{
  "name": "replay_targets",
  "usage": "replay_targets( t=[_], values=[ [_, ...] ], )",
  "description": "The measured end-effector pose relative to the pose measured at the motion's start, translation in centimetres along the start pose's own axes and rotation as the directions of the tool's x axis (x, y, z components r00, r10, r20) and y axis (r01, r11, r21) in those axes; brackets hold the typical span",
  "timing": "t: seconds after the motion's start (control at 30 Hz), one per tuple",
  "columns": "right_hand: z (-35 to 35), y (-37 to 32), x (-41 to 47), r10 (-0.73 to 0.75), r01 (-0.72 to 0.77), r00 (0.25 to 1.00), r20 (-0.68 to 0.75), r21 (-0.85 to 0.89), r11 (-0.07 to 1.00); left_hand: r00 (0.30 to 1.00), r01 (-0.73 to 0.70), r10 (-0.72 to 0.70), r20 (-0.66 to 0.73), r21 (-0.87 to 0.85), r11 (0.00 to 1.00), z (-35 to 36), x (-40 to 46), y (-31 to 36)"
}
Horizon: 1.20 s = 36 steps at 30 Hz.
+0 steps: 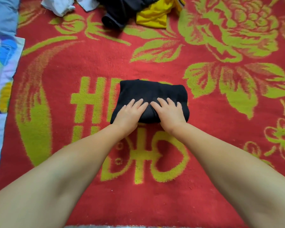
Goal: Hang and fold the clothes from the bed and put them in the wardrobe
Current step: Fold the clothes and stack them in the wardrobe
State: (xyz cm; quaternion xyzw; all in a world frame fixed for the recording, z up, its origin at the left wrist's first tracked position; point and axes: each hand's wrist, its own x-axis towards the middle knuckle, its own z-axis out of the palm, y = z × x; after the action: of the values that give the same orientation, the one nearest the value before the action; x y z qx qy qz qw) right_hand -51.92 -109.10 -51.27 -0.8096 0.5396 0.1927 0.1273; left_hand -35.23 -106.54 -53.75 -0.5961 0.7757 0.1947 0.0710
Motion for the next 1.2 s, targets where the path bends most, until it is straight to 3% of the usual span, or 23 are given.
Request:
replay_targets(
  t=[0.23,0.33,0.53,0.7,0.87,1.07,1.2],
  values=[
    [-10.2,-2.0,-3.7,-0.097,0.095,0.993,-0.061,-0.038,0.995,0.989,0.063,-0.060,-0.135,0.021,0.998,-10.3,-5.3,0.0],
    [-14.5,-5.0,-6.2,-0.203,0.198,0.974,-0.104,-0.057,0.979,0.959,0.077,-0.074,-0.272,0.002,0.997,-13.8,-10.4,-0.8],
    [-20.6,-13.3,-12.5,-0.477,0.455,0.863,-0.167,-0.154,0.877,0.879,0.378,-0.360,-0.312,-0.005,0.926,-18.3,-23.8,-1.3],
    [-21.9,-20.6,-19.5,-0.709,0.647,0.691,-0.142,-0.316,0.694,0.721,0.621,-0.608,-0.333,-0.078,0.780,-17.8,-36.3,0.9],
    [-19.5,-29.3,-28.7,-0.875,0.794,0.484,-0.018,-0.410,0.448,0.523,0.804,-0.809,-0.268,-0.158,0.573,-14.6,-50.5,4.8],
    [-12.3,-40.0,-43.0,-0.971,0.888,0.193,0.139,-0.446,0.112,0.271,0.921,-0.952,-0.144,-0.249,0.300,-7.2,-68.6,11.4],
    [-5.8,-46.0,-54.3,-0.966,0.906,0.045,0.255,-0.417,-0.068,0.103,0.946,-0.991,-0.080,-0.302,0.122,-0.5,-80.3,16.9]
  ],
)
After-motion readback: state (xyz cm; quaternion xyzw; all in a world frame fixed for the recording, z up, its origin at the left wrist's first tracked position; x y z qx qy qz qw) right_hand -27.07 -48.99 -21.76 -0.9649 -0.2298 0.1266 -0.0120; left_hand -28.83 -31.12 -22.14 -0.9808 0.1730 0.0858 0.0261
